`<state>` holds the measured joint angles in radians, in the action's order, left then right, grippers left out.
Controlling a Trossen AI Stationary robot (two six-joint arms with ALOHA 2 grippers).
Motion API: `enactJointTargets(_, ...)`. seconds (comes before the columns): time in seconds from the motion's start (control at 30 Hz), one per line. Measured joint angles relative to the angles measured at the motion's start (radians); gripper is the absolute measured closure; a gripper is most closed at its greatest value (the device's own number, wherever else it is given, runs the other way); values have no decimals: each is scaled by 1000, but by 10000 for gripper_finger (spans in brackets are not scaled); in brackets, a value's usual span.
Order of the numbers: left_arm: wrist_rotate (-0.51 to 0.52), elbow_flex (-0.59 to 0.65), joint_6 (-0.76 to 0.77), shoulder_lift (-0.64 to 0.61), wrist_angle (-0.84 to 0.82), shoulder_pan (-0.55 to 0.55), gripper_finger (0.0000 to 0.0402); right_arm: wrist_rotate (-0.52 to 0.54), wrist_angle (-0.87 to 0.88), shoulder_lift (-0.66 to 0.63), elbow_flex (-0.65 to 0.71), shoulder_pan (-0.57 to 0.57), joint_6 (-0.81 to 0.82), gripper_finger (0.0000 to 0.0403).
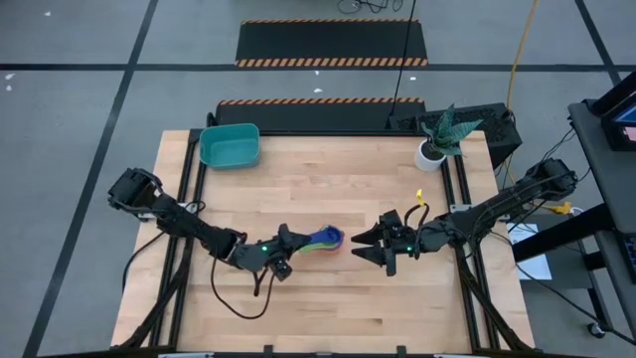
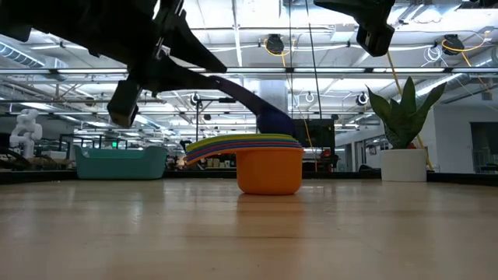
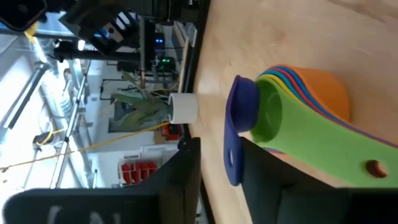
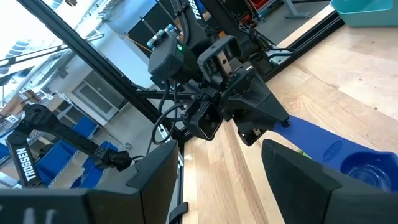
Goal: Nest measuring cups in basket
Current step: Stack the dark blue measuring cup on top of the green measuring cup
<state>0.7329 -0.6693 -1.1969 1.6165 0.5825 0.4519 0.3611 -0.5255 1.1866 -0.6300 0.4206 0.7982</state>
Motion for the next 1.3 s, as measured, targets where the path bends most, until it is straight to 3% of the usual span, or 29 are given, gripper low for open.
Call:
enactJointTargets(0.67, -2, 0, 303, 0, -107, 22, 134, 0, -9, 0, 0, 0, -66, 177)
enactJointTargets(1.0, -3, -1, 437, -10, -177, 48, 117, 0, -38, 0, 0, 0, -134, 177)
enactJointTargets(1.3, -2, -2, 669, -10, -327, 42, 115, -26, -39, 0, 0, 3, -134, 177)
